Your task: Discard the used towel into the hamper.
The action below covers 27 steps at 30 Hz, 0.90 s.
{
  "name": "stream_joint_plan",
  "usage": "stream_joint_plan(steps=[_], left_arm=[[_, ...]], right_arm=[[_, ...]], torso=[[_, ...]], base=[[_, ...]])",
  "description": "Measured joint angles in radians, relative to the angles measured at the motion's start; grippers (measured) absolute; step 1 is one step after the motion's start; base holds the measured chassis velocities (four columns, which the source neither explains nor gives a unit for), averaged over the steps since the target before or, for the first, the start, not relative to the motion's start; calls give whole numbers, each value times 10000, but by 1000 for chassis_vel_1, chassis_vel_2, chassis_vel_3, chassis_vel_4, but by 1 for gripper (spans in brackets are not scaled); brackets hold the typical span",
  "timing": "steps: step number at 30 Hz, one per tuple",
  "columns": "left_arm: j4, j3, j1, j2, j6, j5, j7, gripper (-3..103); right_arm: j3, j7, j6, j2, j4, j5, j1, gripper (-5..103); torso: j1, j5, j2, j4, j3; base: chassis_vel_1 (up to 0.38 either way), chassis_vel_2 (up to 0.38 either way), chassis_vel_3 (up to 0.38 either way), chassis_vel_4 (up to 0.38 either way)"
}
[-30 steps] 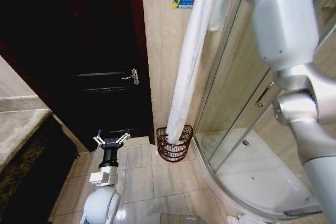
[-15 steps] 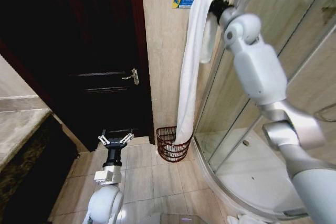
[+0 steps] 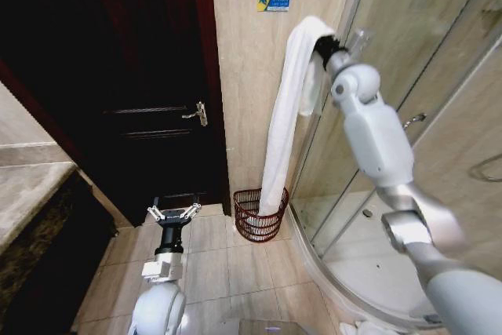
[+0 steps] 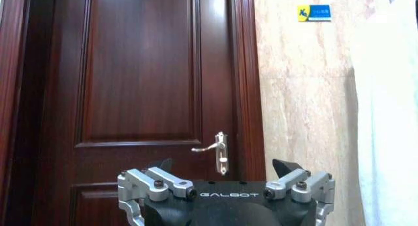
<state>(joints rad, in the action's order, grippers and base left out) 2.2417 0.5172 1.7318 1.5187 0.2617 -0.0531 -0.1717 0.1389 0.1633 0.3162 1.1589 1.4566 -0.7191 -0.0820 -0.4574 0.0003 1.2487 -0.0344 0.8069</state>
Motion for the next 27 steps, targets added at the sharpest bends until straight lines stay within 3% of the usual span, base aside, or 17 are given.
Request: stream_joint_plan(steps=[11, 27], left_arm=[[70, -209, 79, 75, 28, -249, 56, 100], [-56, -400, 27, -67, 42, -277, 84, 100]], right_arm=[[908, -224, -271, -74, 705, 403, -1744, 7], [2147, -296, -441, 124, 3164, 1314, -5161, 7]], torso=[[282, -3, -628, 1, -348], [714, -3, -1587, 1, -878]], base=[[0, 0, 0, 0], [0, 0, 0, 0]])
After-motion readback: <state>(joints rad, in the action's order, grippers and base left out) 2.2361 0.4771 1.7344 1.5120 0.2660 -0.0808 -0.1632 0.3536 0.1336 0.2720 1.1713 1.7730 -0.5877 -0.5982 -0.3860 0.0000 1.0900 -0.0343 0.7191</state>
